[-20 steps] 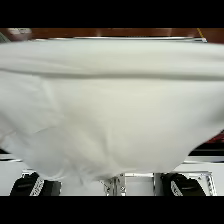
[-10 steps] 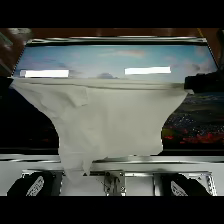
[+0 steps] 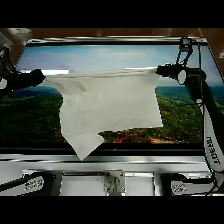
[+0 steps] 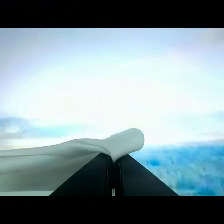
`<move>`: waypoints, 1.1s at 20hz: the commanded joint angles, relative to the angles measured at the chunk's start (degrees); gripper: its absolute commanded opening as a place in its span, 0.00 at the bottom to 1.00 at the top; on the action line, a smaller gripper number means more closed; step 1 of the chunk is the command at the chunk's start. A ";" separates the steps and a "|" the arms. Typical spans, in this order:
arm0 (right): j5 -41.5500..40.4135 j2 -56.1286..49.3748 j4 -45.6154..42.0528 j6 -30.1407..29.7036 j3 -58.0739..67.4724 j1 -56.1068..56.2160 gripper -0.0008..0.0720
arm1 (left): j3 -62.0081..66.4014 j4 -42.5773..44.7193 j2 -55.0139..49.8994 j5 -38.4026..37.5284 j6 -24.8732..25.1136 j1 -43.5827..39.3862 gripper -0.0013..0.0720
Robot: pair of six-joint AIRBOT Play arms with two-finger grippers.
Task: Fold the shirts.
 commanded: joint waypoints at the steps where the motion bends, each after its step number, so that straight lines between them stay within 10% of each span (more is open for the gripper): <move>1: -13.73 -6.67 2.14 0.61 -0.13 -0.02 0.10 | -0.15 -4.85 -7.80 8.57 0.00 -0.48 0.07; 11: -2.12 -11.43 10.32 1.25 -0.09 -0.15 0.10 | 0.20 -4.35 -13.42 0.98 7.98 -3.58 0.07; 18: 17.79 -11.17 10.40 1.25 -0.09 -1.88 0.10 | 0.24 2.01 -15.45 -20.41 0.31 -3.63 0.08; 19: 16.90 -11.02 10.47 1.25 -0.07 -1.88 0.21 | 0.28 1.68 -15.39 -21.16 0.17 -3.63 0.28; 20: 16.74 -10.25 10.93 1.22 -0.07 -1.88 0.59 | 0.76 1.73 -15.23 -22.97 0.17 -3.61 0.61; 21: 16.79 -9.11 10.64 0.66 -0.07 -1.88 0.87 | 1.57 1.77 -14.99 -25.24 0.17 -3.39 0.74; 22: 16.87 -7.30 9.33 -0.63 -0.07 -1.95 0.88 | 2.78 1.92 -14.62 -28.24 0.17 -2.71 0.74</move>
